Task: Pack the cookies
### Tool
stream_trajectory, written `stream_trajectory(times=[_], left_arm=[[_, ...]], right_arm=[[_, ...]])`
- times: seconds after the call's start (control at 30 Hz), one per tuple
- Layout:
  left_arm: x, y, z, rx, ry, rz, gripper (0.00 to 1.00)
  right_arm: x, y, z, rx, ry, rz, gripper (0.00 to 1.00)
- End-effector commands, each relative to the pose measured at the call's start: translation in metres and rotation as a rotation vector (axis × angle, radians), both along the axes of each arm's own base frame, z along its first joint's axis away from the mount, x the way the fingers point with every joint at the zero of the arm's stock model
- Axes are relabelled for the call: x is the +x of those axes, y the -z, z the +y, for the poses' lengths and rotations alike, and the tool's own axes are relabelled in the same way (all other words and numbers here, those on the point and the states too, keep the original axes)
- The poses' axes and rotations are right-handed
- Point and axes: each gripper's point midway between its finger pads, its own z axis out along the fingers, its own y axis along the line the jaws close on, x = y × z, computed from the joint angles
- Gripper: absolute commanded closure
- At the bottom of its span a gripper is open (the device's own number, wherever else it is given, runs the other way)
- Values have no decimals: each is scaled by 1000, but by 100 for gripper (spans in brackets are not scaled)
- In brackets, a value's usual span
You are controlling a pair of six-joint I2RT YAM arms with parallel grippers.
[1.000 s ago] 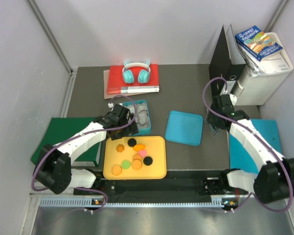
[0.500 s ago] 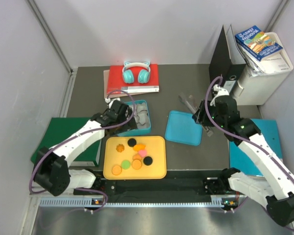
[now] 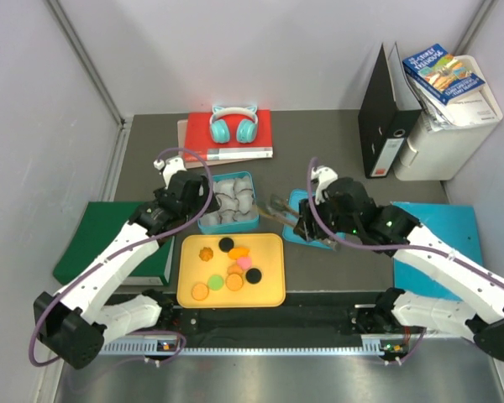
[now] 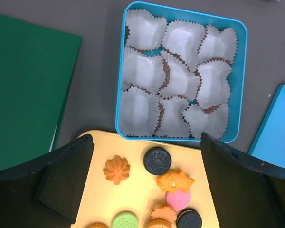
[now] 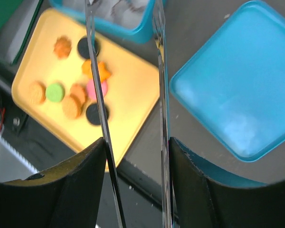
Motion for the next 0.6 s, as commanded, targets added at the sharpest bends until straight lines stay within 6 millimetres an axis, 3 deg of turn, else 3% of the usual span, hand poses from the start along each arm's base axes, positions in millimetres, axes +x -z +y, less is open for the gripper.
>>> stream_trajectory(times=[0.0, 0.23, 0.57], left_arm=[[-4, 2, 12, 49, -18, -2, 2], [-2, -2, 8, 24, -10, -21, 2], [-10, 8, 8, 24, 3, 11, 2]], right_arm=[[-33, -20, 6, -53, -118, -69, 45], [-86, 6, 9, -193, -219, -14, 44], [-121, 44, 13, -378, -307, -18, 45]])
